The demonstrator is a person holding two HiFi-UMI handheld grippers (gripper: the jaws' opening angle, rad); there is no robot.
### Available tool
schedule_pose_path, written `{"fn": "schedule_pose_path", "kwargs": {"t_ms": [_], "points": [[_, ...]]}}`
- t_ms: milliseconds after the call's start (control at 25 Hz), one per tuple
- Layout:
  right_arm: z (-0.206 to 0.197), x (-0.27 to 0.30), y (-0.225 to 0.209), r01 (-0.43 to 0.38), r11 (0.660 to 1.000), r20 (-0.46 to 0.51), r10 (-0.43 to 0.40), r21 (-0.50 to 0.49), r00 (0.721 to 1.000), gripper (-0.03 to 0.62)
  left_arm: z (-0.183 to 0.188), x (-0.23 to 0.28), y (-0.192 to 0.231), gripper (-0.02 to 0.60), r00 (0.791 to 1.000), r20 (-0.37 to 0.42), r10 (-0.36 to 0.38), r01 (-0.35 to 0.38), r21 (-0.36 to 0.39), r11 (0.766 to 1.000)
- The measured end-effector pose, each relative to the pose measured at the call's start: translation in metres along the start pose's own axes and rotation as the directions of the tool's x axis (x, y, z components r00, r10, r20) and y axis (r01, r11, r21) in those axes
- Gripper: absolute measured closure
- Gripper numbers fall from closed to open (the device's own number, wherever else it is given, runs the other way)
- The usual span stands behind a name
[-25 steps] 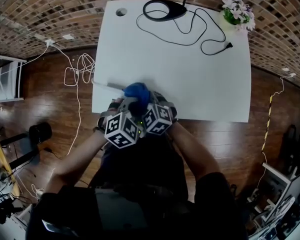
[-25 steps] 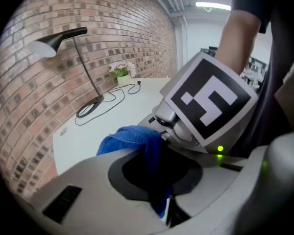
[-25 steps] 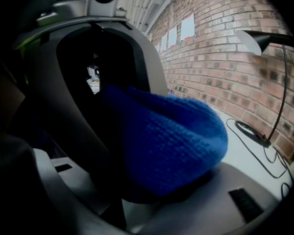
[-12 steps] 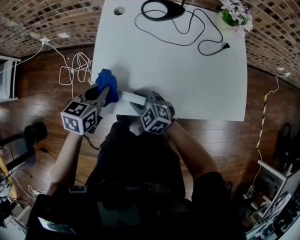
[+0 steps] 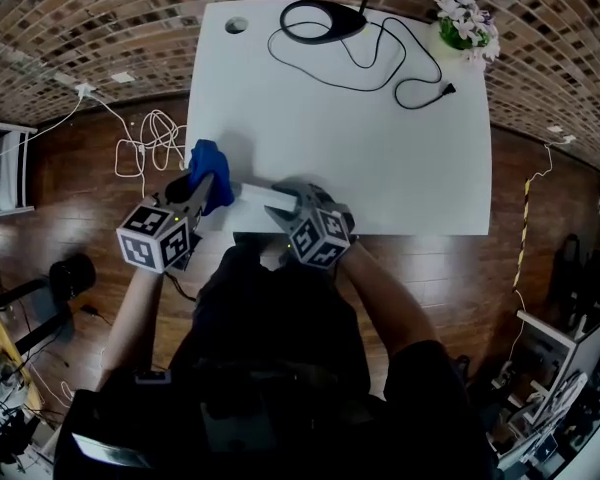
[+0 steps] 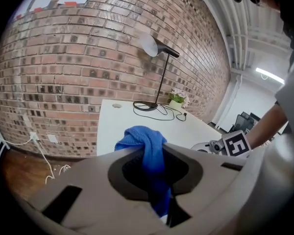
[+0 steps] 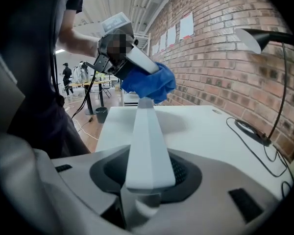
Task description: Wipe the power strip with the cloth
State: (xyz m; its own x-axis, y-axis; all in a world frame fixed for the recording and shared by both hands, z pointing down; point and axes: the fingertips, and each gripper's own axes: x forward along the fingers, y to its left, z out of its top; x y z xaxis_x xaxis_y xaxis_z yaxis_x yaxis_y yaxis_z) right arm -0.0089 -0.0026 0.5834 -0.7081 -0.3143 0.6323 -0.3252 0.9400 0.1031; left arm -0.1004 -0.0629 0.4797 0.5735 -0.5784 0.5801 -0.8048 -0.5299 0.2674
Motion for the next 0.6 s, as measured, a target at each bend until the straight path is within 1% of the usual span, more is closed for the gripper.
{"fn": "schedule_pose_path", "kwargs": {"t_ms": [120,200,280,360,520,600], "points": [[0.0,-0.001,0.001,0.008,1.0,0.001,-0.008,0.004,1.0,0.439,0.003,0.001,-0.006,0.529,0.999,-0.003,-0.045,0.045,0.015,0.999],[-0.001,-0.001,0.001,0.01,1.0,-0.003,-0.01,0.011,1.0,0.439,0.005,0.002,-0.007,0.529,0.998,0.001,-0.06,0.06,0.014,0.998],[-0.001,-0.001,0.0,0.014,1.0,-0.006,-0.014,0.017,1.0,0.439,0.009,0.002,-0.004,0.529,0.998,0.015,-0.065,0.065,-0.004,0.998],[-0.001,-0.003,0.0,0.036,0.999,-0.007,-0.035,0.011,0.999,0.439,0.015,0.001,0.0,0.529,0.997,0.032,-0.071,0.071,-0.024,0.997],[-0.002,-0.004,0.001,0.103,0.994,-0.028,-0.105,-0.044,0.994,0.439,0.026,-0.004,0.007,0.529,0.996,0.049,-0.079,0.079,-0.014,0.997],[-0.002,-0.003,0.001,0.119,0.989,-0.046,-0.123,-0.085,0.991,0.439,0.029,-0.007,0.011,0.529,0.995,0.052,-0.081,0.082,-0.007,0.997]]}}
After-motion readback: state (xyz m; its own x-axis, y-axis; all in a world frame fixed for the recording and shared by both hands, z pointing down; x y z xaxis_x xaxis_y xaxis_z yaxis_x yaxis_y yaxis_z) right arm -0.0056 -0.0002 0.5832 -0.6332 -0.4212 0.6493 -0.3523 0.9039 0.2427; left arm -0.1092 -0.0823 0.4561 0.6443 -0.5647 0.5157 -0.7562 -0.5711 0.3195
